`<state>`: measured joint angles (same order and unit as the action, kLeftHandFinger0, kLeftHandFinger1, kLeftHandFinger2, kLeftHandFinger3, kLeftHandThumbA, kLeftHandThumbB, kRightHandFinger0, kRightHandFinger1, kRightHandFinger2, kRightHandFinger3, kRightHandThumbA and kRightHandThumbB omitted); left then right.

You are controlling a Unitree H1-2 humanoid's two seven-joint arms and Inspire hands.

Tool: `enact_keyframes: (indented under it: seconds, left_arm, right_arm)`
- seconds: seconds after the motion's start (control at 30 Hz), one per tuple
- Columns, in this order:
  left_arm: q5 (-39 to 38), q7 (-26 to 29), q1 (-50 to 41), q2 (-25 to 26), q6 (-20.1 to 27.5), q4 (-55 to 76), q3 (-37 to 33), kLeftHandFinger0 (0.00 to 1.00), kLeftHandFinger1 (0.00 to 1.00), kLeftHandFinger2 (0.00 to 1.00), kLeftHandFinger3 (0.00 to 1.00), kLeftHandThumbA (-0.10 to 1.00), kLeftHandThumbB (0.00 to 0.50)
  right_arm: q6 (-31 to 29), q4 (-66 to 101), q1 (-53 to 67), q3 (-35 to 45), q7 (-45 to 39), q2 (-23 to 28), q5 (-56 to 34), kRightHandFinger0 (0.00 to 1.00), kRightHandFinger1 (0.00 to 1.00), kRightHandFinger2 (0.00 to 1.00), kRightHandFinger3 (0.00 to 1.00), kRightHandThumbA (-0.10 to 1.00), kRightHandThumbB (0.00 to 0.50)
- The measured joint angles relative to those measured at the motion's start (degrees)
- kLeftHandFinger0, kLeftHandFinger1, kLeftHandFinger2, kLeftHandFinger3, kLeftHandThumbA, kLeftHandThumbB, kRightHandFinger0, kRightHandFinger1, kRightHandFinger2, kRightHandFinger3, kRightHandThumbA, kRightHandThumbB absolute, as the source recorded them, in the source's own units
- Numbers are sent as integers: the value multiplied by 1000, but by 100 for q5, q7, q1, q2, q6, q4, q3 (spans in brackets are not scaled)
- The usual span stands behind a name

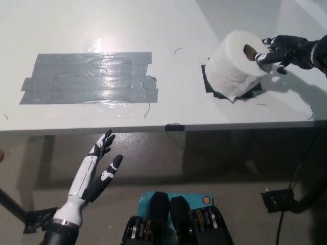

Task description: A person hands over a roll of toilet paper to the robot , and the robot inserts its right thumb into the hole in the centre to grab the roll, and then places it on the balck area on the desk.

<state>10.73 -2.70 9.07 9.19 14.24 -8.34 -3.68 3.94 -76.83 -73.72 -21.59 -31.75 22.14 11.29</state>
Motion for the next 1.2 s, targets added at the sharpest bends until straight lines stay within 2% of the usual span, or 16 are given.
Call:
enact_keyframes:
  seconds: [0.07,0.1,0.13,0.17,0.23,0.3,0.47,0.5,0.63,0.67,0.73,0.8,0.9,1.03,1.07,1.2]
  left_arm:
    - [0,-1,2,2,0,-4,1,1000,1000,1000,1000,843,176]
    - [1,-3,2,2,0,-3,1,1000,1000,1000,1000,844,174]
    - [1,-4,3,2,0,-3,1,1000,1000,1000,1000,843,173]
    - [1,-7,3,2,0,-3,1,1000,1000,1000,1000,844,173]
    - [1,-10,3,4,0,-3,1,1000,1000,1000,1000,848,179]
    - [1,-14,4,6,0,-2,1,1000,1000,1000,1000,848,179]
    - [0,-22,5,8,0,-3,1,1000,1000,1000,1000,851,180]
    - [-1,-23,5,8,0,-3,1,1000,1000,1000,1000,851,181]
    - [-2,-23,5,8,2,-3,4,1000,1000,1000,1000,858,180]
    - [-1,-23,5,8,2,-4,7,1000,1000,1000,1000,859,181]
    - [0,-23,5,8,2,-4,7,1000,1000,1000,1000,859,180]
    - [0,-23,4,7,2,-5,7,1000,1000,1000,1000,858,176]
    - [1,-23,4,7,2,-17,6,1000,1000,1000,1000,859,172]
    - [2,-23,3,6,2,-17,6,1000,1000,1000,1000,851,173]
    - [2,-23,3,6,2,-17,6,1000,1000,1000,1000,854,186]
    - [0,-23,16,6,2,-26,8,1000,1000,1000,1000,864,178]
  right_arm:
    - [-34,40,-36,-112,-83,8,97,656,1000,1000,1000,235,346]
    - [-26,54,-51,-128,-127,8,111,844,1000,1000,1000,314,342]
    - [-11,63,-64,-140,-172,8,123,958,1000,1000,1000,344,352]
    - [11,87,-81,-156,-309,16,145,1000,1000,1000,1000,378,385]
    - [26,127,-85,-157,-441,22,156,1000,1000,1000,1000,516,439]
    - [55,161,-87,-138,-556,21,156,1000,1000,1000,1000,634,451]
    - [145,530,-78,31,-576,22,155,1000,1000,1000,1000,733,431]
    - [145,579,-82,75,-566,22,154,1000,1000,1000,1000,690,439]
    - [130,778,-91,489,-330,21,84,1000,1000,1000,1000,719,444]
    - [126,831,-94,667,-206,19,62,1000,1000,1000,1000,705,415]
    - [103,862,-108,913,16,11,29,1000,1000,1000,1000,759,419]
    - [90,886,-112,1178,189,-5,-48,1000,1000,1000,1000,919,374]
    - [88,970,-110,1486,528,-64,-95,1000,1000,1000,1000,1000,338]
    - [87,1156,-50,1614,942,-137,-69,1000,1000,1000,1000,1000,340]
    - [85,1243,-18,1645,1076,-165,-50,1000,1000,1000,1000,1000,359]
    - [65,1826,151,1758,1462,-213,-19,1000,1000,1000,1000,994,319]
